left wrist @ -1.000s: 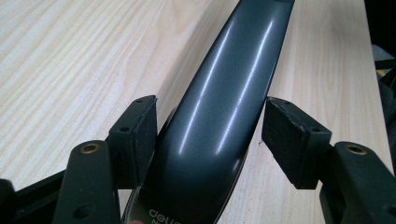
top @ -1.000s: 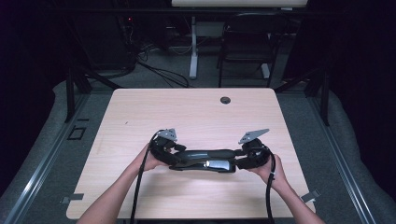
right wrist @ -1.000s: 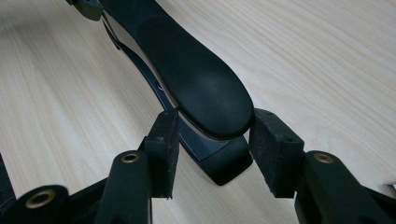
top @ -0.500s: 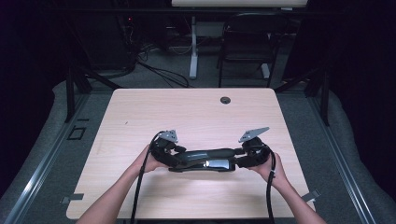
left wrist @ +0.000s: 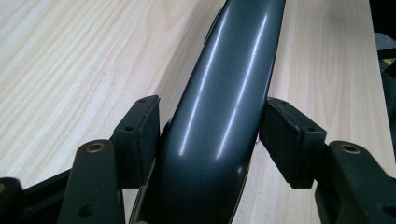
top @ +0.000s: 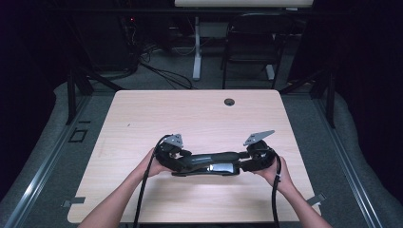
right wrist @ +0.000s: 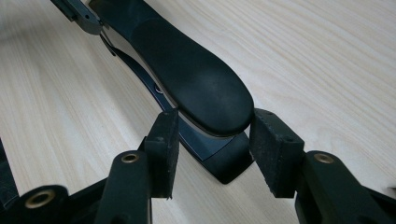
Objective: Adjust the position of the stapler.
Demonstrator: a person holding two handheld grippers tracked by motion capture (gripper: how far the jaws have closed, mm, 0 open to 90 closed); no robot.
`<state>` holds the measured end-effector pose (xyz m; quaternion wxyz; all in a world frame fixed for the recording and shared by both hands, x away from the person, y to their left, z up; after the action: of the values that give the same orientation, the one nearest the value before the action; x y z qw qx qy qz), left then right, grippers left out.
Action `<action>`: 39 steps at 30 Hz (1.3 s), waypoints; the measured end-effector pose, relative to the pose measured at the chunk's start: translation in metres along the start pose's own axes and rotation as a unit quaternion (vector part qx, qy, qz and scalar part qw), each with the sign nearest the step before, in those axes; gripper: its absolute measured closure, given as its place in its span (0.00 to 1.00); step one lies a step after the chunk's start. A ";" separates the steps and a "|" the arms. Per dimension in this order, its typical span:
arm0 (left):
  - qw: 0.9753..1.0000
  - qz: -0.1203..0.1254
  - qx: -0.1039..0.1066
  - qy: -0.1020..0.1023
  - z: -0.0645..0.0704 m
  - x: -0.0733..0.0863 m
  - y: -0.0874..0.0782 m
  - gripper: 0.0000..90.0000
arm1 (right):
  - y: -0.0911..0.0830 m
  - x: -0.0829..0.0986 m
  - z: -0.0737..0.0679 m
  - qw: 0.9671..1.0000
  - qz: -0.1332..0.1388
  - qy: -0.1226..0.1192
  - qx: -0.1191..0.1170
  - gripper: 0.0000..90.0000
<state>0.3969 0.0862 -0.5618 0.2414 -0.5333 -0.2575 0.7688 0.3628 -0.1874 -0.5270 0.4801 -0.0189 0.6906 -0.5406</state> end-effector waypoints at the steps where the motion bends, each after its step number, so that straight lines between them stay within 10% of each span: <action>1: 1.000 0.000 0.001 0.000 0.000 0.000 0.000 0.43 | 0.000 0.000 0.000 1.000 -0.001 0.001 0.001 0.59; 24: 1.000 0.004 0.031 0.002 0.005 -0.002 0.007 0.44 | -0.006 0.006 -0.006 1.000 -0.007 0.002 -0.002 0.59; 33: 1.000 0.001 -0.005 0.000 0.011 -0.009 0.008 0.31 | -0.007 0.007 -0.008 1.000 -0.006 0.008 0.003 0.58; 39: 0.998 0.047 -0.036 -0.009 0.016 -0.015 -0.008 0.16 | -0.007 0.011 -0.010 1.000 -0.006 0.009 0.019 0.36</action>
<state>0.3874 0.0804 -0.5413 0.1837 -0.5459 -0.2619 0.7744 0.3467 -0.1892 -0.5287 0.4709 -0.0090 0.6840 -0.5570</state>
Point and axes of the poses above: each handheld gripper's, and its own axes: y roughly forward along the jaws, x roughly out of its underside, z roughly to its right, the point moved 4 cm from there along y, roughly forward along the jaws, and after that the axes turned 11 degrees about x, right-handed, at the moved point
